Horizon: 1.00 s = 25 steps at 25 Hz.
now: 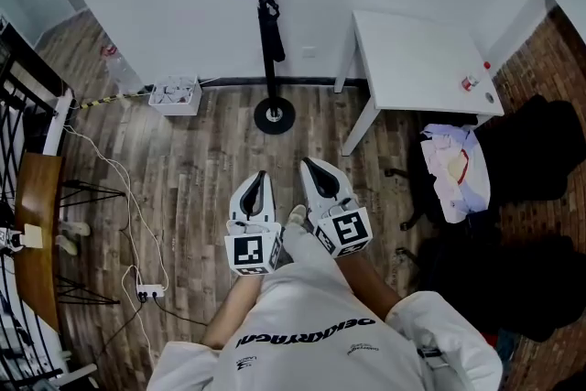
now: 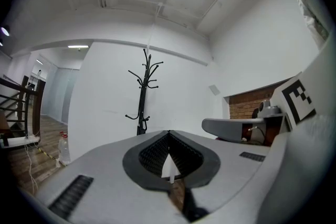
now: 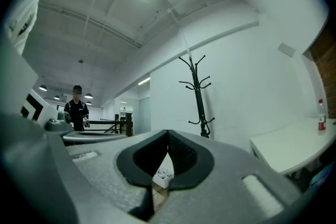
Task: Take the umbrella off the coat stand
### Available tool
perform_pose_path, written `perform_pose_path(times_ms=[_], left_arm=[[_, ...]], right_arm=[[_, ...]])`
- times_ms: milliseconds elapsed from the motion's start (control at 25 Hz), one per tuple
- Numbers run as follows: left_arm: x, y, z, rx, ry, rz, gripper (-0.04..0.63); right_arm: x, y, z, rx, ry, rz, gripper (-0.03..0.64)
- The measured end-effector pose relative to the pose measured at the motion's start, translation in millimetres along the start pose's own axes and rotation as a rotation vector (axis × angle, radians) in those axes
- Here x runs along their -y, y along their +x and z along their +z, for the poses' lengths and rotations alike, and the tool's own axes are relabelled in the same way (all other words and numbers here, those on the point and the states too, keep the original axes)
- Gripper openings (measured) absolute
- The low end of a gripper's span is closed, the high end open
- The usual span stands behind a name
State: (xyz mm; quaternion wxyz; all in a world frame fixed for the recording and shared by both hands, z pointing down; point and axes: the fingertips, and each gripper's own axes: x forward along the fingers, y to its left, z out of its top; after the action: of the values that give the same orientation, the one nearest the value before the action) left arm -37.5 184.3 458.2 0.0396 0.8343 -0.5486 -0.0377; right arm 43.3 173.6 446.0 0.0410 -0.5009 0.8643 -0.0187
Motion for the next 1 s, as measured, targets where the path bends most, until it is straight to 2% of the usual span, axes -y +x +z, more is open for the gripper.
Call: perform_pose_path(times_ms=[600,840,1000], left_arm=[[-79.8,198.7,14.3,-0.042,0.016,0.028,-0.003],[-104.3,251.8,6.5,-0.046,0.01,0.039,-0.003],[-105.8,287.7,2.5,-0.046,0.002,0.035,-0.002]], right_arm=[[105.3,198.0,5.4,-0.016,0.041,0.023,0.002],[134.8,246.2,-3.6,-0.03,0.026,0.034,0.002],[156.1,269.9,-5.5,-0.036,0.03,0.04,0.002]])
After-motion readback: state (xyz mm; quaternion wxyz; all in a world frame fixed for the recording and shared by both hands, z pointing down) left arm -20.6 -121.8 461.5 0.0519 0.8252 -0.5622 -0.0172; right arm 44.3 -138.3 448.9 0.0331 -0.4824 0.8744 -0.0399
